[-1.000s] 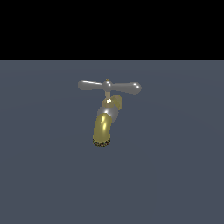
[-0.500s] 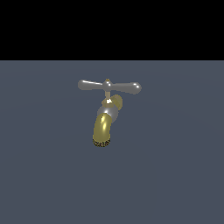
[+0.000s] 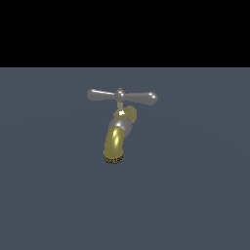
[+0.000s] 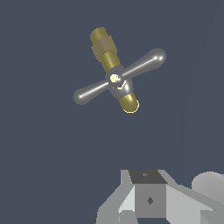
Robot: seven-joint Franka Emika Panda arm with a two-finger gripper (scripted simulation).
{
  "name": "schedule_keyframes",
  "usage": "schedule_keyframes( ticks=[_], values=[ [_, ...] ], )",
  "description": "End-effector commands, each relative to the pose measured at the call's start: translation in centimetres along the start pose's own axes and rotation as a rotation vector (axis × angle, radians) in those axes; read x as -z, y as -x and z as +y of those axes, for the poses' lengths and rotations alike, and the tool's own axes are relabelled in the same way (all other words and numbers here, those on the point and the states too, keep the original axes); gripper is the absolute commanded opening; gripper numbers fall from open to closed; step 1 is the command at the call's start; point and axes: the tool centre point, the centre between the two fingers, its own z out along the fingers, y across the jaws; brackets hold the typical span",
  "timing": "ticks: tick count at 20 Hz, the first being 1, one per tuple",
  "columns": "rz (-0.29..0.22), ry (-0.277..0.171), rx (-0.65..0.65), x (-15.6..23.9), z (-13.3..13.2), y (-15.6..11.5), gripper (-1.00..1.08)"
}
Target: Turn on the faucet by rotating a designated handle.
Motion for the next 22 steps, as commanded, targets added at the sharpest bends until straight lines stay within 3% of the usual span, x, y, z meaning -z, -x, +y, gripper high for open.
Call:
schedule_keyframes(
  ticks=[1,12,22],
  values=[
    [-0.010,-0.001,-0.075,-1.2,-1.0,-1.1,-1.00],
    [-0.015,0.022,-0.401,-7.2,-5.1,-5.5,-1.00],
    [0.037,0.051,-0.689,-13.1,-8.2,-8.9,-1.00]
  ],
)
